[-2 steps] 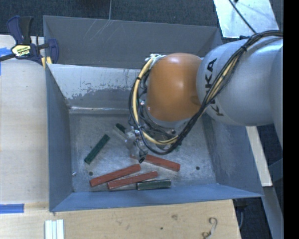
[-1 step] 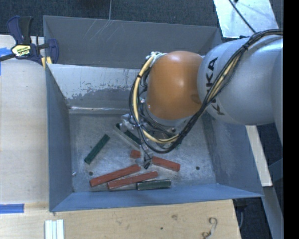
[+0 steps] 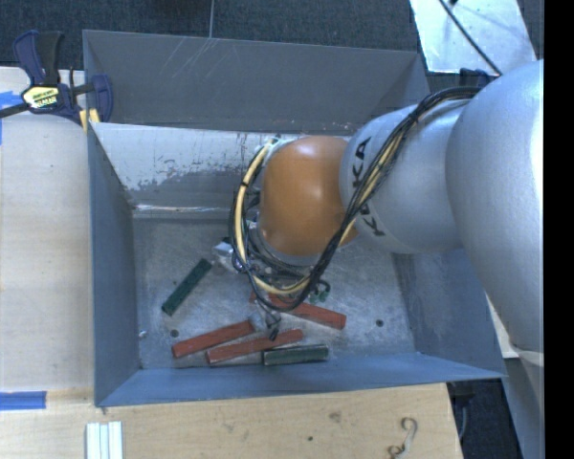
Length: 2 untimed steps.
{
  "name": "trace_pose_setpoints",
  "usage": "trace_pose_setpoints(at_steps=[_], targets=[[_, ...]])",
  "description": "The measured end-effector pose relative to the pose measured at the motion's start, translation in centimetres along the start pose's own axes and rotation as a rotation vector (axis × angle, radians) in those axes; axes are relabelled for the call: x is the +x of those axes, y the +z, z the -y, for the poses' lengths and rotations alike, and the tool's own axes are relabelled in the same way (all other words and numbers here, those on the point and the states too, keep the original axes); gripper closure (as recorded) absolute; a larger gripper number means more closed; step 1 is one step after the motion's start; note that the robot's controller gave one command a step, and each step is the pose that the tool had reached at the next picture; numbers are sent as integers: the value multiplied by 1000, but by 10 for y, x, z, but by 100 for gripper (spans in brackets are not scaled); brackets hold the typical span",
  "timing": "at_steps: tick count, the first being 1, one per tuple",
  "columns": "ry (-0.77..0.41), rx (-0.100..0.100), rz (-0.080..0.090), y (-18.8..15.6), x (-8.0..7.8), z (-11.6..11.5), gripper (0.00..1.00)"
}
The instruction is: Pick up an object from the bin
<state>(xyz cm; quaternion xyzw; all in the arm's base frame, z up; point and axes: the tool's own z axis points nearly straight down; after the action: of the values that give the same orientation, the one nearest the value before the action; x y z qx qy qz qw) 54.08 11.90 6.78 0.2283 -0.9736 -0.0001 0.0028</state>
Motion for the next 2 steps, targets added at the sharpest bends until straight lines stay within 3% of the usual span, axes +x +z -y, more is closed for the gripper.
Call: trace_pose_setpoints(at_steps=[1,2], targets=[[-223,4,11,-26,-19,3,0],[-374,4,8,-83,26,12,0]])
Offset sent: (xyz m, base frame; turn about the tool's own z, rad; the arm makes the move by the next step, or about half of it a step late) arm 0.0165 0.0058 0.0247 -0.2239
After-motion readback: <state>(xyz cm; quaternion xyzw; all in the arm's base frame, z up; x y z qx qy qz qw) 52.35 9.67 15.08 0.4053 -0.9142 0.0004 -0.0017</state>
